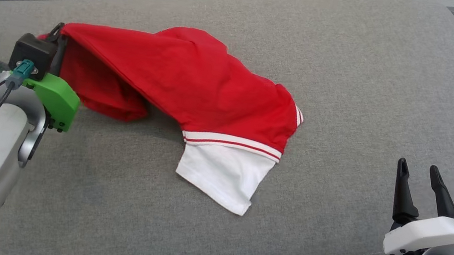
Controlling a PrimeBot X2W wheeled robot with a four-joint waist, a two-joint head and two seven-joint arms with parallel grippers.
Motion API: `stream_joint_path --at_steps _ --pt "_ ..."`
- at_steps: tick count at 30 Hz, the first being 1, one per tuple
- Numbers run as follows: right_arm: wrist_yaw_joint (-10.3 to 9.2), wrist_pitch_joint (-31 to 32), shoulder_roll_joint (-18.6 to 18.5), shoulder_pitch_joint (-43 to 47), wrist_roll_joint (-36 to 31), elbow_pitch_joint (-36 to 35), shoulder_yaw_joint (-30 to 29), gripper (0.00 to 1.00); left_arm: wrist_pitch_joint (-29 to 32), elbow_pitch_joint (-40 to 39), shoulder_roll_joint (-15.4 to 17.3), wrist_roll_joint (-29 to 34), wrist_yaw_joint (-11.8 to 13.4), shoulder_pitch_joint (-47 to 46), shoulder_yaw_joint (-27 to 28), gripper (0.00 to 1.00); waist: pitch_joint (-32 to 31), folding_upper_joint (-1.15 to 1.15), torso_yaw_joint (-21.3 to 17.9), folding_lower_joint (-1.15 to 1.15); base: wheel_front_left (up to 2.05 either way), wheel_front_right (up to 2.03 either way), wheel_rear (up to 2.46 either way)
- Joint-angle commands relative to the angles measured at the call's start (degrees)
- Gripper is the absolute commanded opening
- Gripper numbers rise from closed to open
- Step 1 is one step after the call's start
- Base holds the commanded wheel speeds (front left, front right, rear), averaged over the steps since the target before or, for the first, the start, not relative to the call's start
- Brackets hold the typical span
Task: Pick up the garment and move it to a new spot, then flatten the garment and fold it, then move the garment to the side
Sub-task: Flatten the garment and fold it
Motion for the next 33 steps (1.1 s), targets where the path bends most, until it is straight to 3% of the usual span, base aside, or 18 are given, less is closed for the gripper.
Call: stream_joint_path --at_steps 1,6,12,15,21,29,31,32,33 --pt "-0.02 -0.45 0.27 -0.24 -0.67 0.32 0.0 1.0 0.37 -1.44 1.25 0.48 0.91 0.37 -0.1 0.0 -0.48 0.0 0.63 0.0 0.0 0.0 0.0" --pt "-0.02 -0.7 0.88 0.08 -0.15 0.85 0.77 1.0 0.14 -4.67 2.1 0.23 2.68 4.91 -0.45 0.0 -0.35 0.0 1.2 0.0 0.0 0.0 0.0" --pt "-0.02 -0.82 1.42 0.68 0.13 1.72 2.21 1.0 -0.88 -10.78 0.93 0.95 7.22 15.04 -0.98 0.0 0.2 0.0 2.22 0.0 0.0 0.0 0.0" --pt "-0.02 -0.72 1.36 0.82 0.03 1.92 2.85 1.0 -1.09 -11.66 -0.41 0.46 8.27 20.15 -1.33 0.0 0.4 0.0 2.65 0.0 0.0 0.0 0.0" --pt "-0.02 0.5 1.57 1.59 0.75 2.48 4.84 1.0 -1.05 -13.05 -4.99 -0.23 7.2 26.36 -1.83 0.0 0.58 0.0 3.9 0.0 0.0 0.0 0.0" --pt "-0.02 2.12 2.51 1.46 2.77 3.73 8.96 1.0 -1.02 -9.23 -10.99 -0.35 4.69 28.69 -1.64 0.0 0.3 0.0 5.01 0.0 0.0 0.0 0.0" --pt "-0.02 2.42 2.71 1.31 3.52 4.19 10.43 1.0 -1.02 -8.03 -12.4 -0.92 3.7 28.82 -0.95 0.56 0.33 0.0 5.54 0.0 0.0 0.0 0.0" --pt "-0.02 2.46 2.81 1.16 3.68 4.49 11.05 1.0 -1.02 -7.53 -13.04 -1.18 2.87 28.92 -0.73 1.0 0.33 0.0 5.87 0.0 0.0 0.0 0.0" --pt "-0.02 2.43 2.91 0.99 3.87 4.73 11.64 1.0 -1.02 -7.06 -13.73 -1.77 2.15 29.18 -0.29 1.0 0.3 0.0 6.2 0.0 0.0 0.0 0.0"
